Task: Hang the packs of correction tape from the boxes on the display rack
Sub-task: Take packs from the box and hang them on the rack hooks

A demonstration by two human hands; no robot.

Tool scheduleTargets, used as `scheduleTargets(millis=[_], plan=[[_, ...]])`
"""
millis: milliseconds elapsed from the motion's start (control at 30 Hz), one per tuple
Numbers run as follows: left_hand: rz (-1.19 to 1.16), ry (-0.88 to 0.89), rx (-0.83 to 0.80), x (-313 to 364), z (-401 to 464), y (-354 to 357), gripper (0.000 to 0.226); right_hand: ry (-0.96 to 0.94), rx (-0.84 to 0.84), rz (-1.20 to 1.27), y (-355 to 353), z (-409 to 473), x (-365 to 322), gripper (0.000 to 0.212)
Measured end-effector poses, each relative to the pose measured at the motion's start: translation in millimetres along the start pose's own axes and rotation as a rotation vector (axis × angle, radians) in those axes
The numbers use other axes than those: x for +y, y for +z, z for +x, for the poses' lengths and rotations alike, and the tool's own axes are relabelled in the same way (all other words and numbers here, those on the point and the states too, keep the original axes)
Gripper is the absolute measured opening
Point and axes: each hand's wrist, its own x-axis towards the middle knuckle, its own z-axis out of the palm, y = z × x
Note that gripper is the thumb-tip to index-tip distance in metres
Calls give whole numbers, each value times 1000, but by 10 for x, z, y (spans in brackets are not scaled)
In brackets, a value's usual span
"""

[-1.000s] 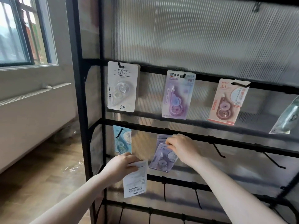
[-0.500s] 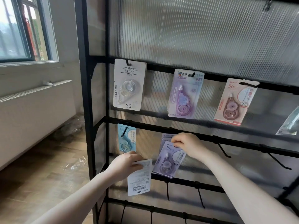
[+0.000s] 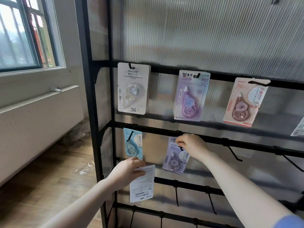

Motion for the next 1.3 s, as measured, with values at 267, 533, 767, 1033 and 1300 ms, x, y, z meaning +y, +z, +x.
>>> scheduleTargets(millis=[267, 533, 767, 1033, 1300], plan=[[24, -7, 2, 37, 26, -33, 24, 24, 81, -28, 96, 46, 50, 23], [45, -18, 19, 221, -15, 20, 21, 70, 212, -58, 37, -294, 304, 28], [71, -26, 64, 844, -38, 189, 22, 166, 104, -5, -128, -998, 788, 28], [78, -7, 63, 2047, 15, 633, 26, 188, -56, 43, -349, -2039, 1644, 20], [99, 46, 44, 2902, -64, 1029, 54, 314, -181, 158, -337, -2754, 2338, 24]])
